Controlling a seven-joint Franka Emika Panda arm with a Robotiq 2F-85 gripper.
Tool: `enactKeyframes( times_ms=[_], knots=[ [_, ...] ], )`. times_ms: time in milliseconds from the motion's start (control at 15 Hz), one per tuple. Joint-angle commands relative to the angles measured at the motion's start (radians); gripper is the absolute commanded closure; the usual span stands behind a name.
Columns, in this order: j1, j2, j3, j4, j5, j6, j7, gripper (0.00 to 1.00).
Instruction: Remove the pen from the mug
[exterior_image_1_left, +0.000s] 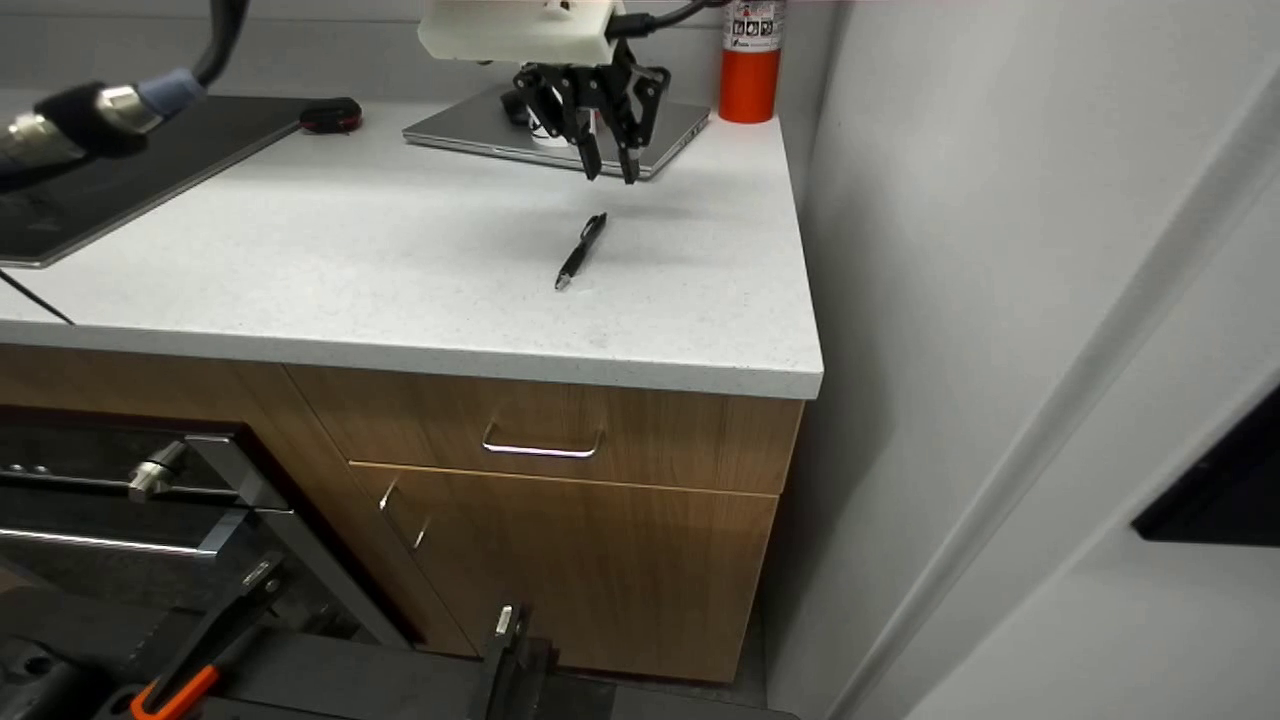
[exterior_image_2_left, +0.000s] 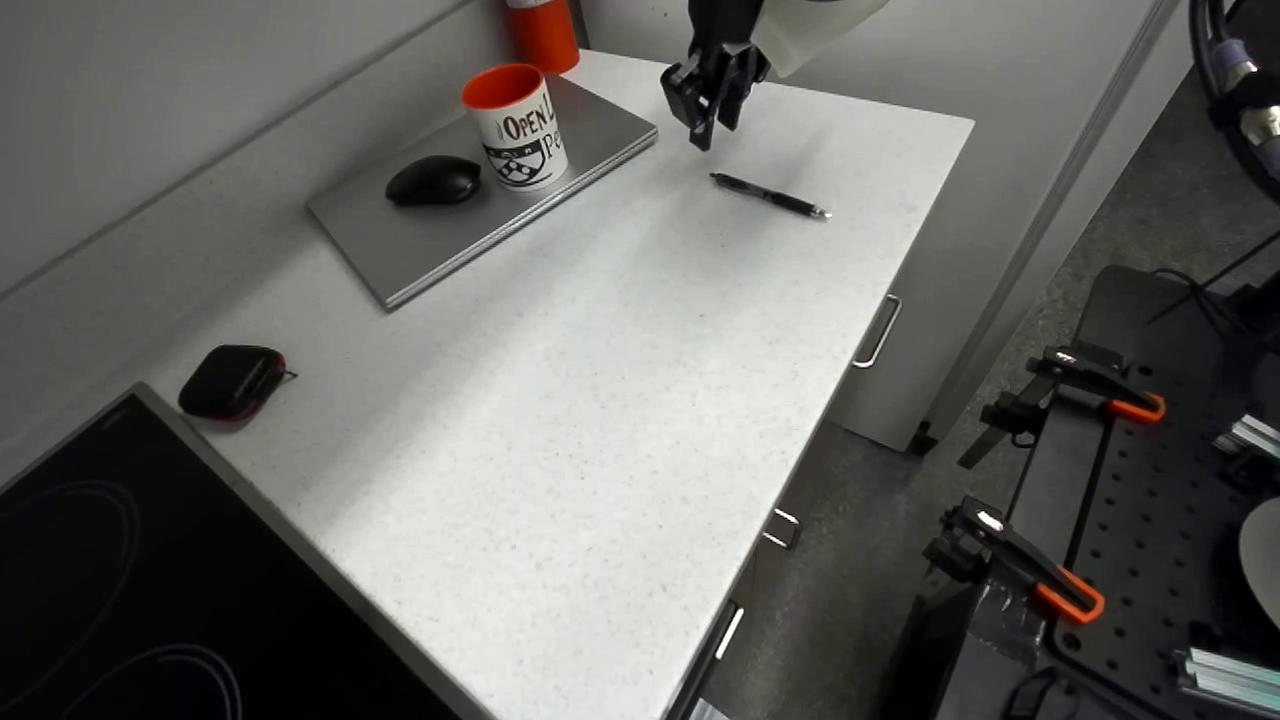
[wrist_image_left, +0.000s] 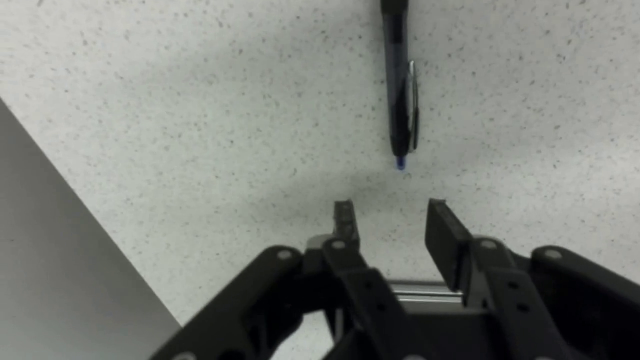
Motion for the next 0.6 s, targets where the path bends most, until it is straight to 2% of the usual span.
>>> enactKeyframes(
  times_ms=[0, 200, 267, 333, 400, 533],
  knots=[
    [-0.046, 0.004, 0.038, 0.016, 0.053, 0.020, -0.008, 0.26],
    [-0.068, 0.002, 0.061, 0.017, 0.121, 0.037, -0.043, 0.03],
    [-0.077, -0.001, 0.076, 0.015, 0.157, 0.036, -0.076, 0.00],
    [-0.062, -0.001, 0.056, 0.012, 0.089, 0.010, -0.020, 0.13],
    [-0.067, -0.001, 0.063, 0.012, 0.108, 0.013, -0.034, 0.04],
    [-0.070, -0.001, 0.069, 0.012, 0.116, 0.015, -0.040, 0.00]
  ],
)
